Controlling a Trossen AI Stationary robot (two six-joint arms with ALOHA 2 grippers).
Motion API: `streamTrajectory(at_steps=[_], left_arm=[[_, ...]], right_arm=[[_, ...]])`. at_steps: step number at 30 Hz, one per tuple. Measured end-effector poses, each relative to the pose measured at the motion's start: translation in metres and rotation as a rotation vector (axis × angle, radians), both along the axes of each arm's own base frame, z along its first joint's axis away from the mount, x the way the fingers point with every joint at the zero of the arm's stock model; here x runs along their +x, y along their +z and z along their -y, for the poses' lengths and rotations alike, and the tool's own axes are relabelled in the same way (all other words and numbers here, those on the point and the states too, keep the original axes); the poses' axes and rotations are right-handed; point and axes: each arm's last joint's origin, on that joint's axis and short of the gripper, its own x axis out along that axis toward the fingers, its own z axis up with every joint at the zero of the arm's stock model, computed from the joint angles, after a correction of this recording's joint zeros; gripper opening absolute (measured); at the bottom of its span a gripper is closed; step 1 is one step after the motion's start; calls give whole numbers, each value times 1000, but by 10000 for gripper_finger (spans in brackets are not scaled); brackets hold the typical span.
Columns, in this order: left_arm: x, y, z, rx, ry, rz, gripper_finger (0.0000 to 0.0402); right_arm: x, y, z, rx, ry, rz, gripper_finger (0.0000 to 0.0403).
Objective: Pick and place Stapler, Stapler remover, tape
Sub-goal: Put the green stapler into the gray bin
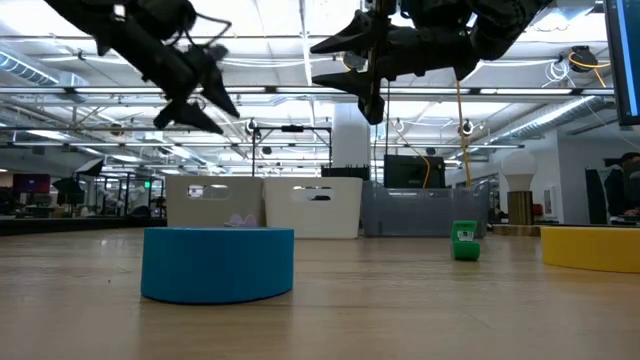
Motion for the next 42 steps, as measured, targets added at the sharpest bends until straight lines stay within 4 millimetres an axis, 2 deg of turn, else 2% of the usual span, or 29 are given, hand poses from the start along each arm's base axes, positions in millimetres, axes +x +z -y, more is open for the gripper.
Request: streamTrajectory(at_steps=[4,8,15,24,30,34,37,42], left_arm=[[-10,16,11,21,-63,87,239],[-18,28,20,31,-118,156,239],[-23,39,38,49,-306,221,239],[-17,43,64,130,-524,238,239],[-12,48,74,203,-574,273,239],[-11,48,79,208,-547,268,239],[-10,48,83,208,-557,268,239],[-9,48,90,190,-564,272,239]], right_arm=[[0,-2,0,50,5,-32,172],[-1,-3,-7,-18,114,-19,172],[1,-7,-39,-153,253,-15,172],[-7,-26,-77,-223,438,-178,173],[-14,-27,-96,-312,598,-302,172],[-17,-19,-100,-449,670,-372,175],[-20,-16,-102,-626,686,-415,175],[-26,-21,-106,-939,713,-468,174]])
